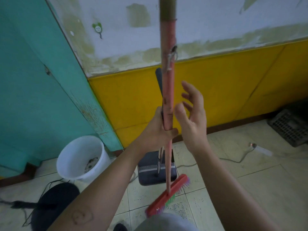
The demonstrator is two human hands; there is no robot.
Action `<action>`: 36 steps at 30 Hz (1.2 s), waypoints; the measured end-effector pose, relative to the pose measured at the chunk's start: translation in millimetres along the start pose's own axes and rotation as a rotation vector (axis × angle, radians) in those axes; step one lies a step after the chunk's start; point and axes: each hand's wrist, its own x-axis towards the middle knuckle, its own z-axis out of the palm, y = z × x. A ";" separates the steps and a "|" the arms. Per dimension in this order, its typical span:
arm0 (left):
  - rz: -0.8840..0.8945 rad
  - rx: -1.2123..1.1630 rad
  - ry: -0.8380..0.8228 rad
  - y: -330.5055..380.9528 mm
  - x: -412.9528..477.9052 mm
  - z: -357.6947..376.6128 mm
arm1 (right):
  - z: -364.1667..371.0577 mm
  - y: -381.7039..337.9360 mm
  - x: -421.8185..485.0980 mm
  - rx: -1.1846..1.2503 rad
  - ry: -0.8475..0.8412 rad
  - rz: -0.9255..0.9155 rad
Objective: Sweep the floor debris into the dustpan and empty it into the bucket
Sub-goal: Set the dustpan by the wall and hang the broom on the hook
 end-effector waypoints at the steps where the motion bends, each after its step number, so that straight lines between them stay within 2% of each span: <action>1: -0.002 -0.004 0.005 -0.7 -1.6 -2.6 | -5.4 13.4 -9.3 -0.015 -0.070 0.059; 5: -0.041 0.133 0.052 -7.4 -6.3 -4.8 | -16.7 78.7 -59.0 -0.135 -0.492 0.368; 7: -0.049 0.144 0.047 -9.1 -5.7 -2.9 | -10.4 96.8 -72.0 -0.149 -0.669 0.446; 8: -0.054 0.146 0.040 -10.2 -4.8 -1.6 | -5.8 102.4 -76.2 -0.138 -0.704 0.463; 10: -0.081 0.166 0.039 -13.4 -3.7 1.3 | 4.7 107.7 -83.0 -0.148 -0.659 0.495; 14: -0.105 0.128 0.121 -17.6 -5.2 3.4 | 23.5 105.4 -98.5 -0.057 -0.412 0.614; 18: -0.159 0.077 0.234 -12.1 -7.7 8.7 | 38.6 97.4 -96.6 0.104 -0.225 0.558; 23: -0.125 0.071 0.295 -8.1 -7.3 6.1 | 47.9 89.0 -90.2 0.157 -0.240 0.576; 30: -0.097 0.131 0.240 -11.5 -13.9 -0.2 | 47.3 97.6 -84.7 0.123 -0.257 0.551; 36: -0.059 0.203 0.153 -14.2 -15.0 -8.0 | 43.1 94.6 -83.6 0.231 -0.249 0.501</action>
